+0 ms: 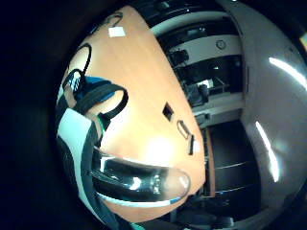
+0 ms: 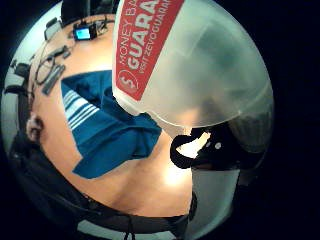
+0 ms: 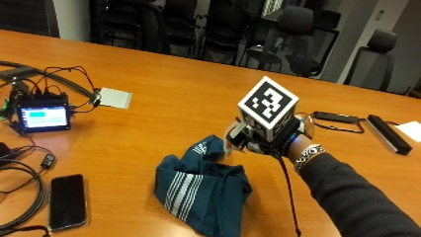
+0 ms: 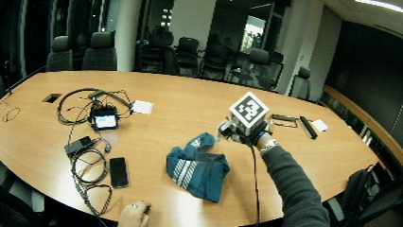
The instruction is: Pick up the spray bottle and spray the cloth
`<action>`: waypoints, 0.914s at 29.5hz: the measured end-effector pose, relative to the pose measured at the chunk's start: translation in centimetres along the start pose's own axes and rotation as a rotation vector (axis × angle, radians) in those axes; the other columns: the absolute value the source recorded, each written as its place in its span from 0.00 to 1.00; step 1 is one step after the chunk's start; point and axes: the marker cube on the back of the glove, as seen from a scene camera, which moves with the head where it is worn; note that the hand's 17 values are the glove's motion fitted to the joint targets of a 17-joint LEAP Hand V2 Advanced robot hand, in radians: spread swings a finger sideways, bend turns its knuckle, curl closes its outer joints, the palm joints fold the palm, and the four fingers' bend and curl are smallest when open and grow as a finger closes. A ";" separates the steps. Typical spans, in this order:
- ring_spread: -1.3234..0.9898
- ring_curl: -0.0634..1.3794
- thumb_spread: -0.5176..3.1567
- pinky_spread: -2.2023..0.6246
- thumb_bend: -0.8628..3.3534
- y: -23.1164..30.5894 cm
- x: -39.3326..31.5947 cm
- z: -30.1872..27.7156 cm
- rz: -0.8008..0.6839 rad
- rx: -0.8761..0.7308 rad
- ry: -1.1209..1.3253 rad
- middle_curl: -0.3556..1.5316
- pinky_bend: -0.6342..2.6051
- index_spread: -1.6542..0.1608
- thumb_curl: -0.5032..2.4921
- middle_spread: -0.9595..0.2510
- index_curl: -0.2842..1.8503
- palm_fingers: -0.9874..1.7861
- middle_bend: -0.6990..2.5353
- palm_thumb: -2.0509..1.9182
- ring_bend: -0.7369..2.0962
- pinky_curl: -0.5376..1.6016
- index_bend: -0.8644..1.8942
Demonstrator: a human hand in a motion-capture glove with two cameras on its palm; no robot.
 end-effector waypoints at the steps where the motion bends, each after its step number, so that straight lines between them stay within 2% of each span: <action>1: 0.50 0.37 0.40 0.67 0.20 0.1 -0.7 0.2 -0.024 -0.010 0.021 0.49 0.40 0.76 0.39 0.62 0.33 0.81 0.36 0.74 0.52 0.45 0.37; 7: 0.50 0.37 0.40 0.67 0.20 0.7 -4.1 1.3 -0.123 -0.045 0.063 0.49 0.40 0.76 0.39 0.62 0.33 0.81 0.36 0.74 0.52 0.45 0.37; 14: 0.50 0.37 0.40 0.67 0.20 0.5 -4.2 1.8 -0.119 -0.053 0.061 0.50 0.40 0.76 0.39 0.62 0.33 0.81 0.35 0.74 0.52 0.45 0.36; 19: 0.50 0.37 0.40 0.67 0.20 -0.3 -2.9 -0.5 -0.053 0.004 -0.024 0.50 0.40 0.76 0.39 0.61 0.33 0.81 0.35 0.74 0.52 0.45 0.36; 27: 0.50 0.37 0.40 0.67 0.20 -3.8 -2.2 -7.1 0.156 0.242 -0.332 0.50 0.40 0.76 0.39 0.61 0.33 0.81 0.35 0.73 0.52 0.45 0.37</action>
